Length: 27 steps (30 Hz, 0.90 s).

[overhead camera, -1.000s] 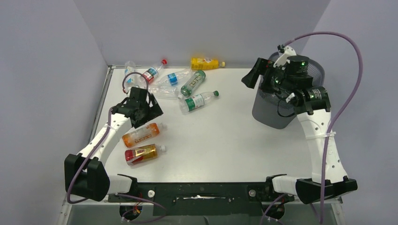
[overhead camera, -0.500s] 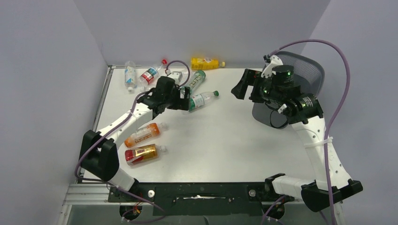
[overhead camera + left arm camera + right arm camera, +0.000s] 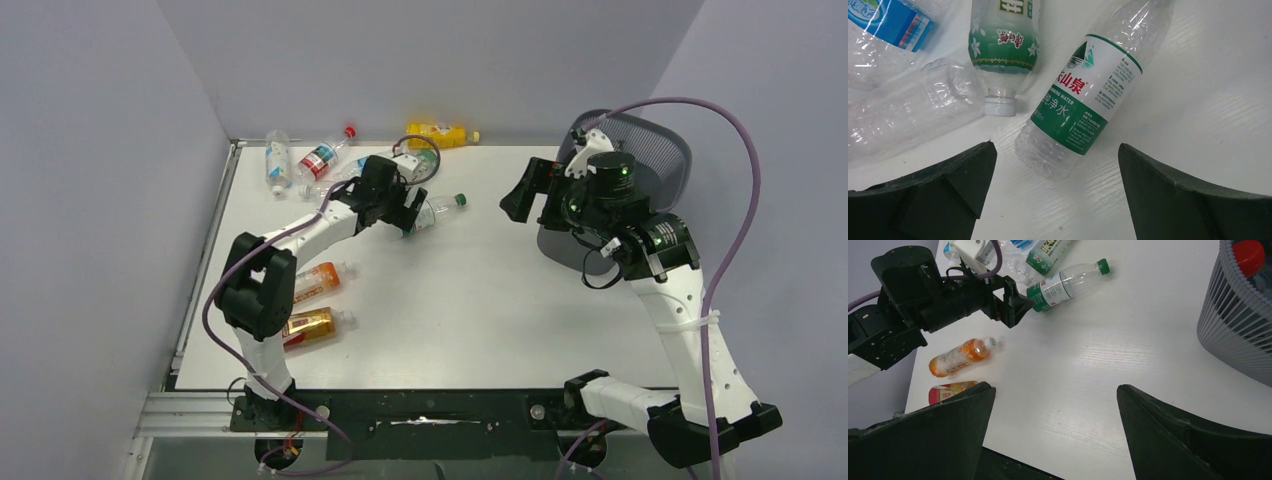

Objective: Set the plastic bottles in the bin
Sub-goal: Pick up the plastic bottle at the center of the board.

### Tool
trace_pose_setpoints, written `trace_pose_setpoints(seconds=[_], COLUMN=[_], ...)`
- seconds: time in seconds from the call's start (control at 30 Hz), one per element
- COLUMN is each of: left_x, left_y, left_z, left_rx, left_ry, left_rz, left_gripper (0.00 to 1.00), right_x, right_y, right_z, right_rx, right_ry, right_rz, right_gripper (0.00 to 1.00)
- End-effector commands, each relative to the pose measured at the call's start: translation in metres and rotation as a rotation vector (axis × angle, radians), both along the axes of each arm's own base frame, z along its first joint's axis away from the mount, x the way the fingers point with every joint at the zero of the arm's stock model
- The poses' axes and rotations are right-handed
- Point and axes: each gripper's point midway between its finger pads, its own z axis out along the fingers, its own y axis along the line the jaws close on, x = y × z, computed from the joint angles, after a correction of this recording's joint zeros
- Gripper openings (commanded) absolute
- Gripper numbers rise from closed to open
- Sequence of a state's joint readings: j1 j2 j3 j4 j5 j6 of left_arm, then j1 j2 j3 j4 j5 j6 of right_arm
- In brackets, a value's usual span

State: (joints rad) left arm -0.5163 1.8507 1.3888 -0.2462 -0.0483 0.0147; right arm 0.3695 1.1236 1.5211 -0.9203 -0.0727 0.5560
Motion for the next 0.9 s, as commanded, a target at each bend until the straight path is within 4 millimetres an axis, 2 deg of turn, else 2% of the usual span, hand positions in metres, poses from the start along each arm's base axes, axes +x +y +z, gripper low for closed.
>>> trace_pose_setpoints(seconds=[0.0,0.4,0.67,0.77,0.87], left_x=[0.025,0.011,0.008,0.005,0.001], left_y=[-0.015,-0.026,-0.024,-0.025,-0.026], left_z=[0.022,-0.035,-0.058,-0.059,-0.057], left_rx=[0.016,0.058,0.078,0.068,0.047], left_ry=[-0.123,-0.023,0.009,0.019,0.042], left_rz=[-0.072,-0.128,-0.120,-0.115,-0.103], left_gripper=[0.94,0.93,0.90,0.81,0.62], right_x=[-0.001,0.001,0.000,-0.001,-0.002], right_y=[-0.001,0.001,0.002,0.001,0.001], right_z=[0.001,-0.010,-0.013,-0.012,-0.011], right_rx=[-0.003,-0.007,-0.001,0.002,0.005], right_ry=[-0.018,0.005,0.012,0.011,0.009], right_rz=[-0.006,-0.003,-0.002,-0.006,-0.009], right_gripper=[0.98,0.98,0.98,0.98,0.98])
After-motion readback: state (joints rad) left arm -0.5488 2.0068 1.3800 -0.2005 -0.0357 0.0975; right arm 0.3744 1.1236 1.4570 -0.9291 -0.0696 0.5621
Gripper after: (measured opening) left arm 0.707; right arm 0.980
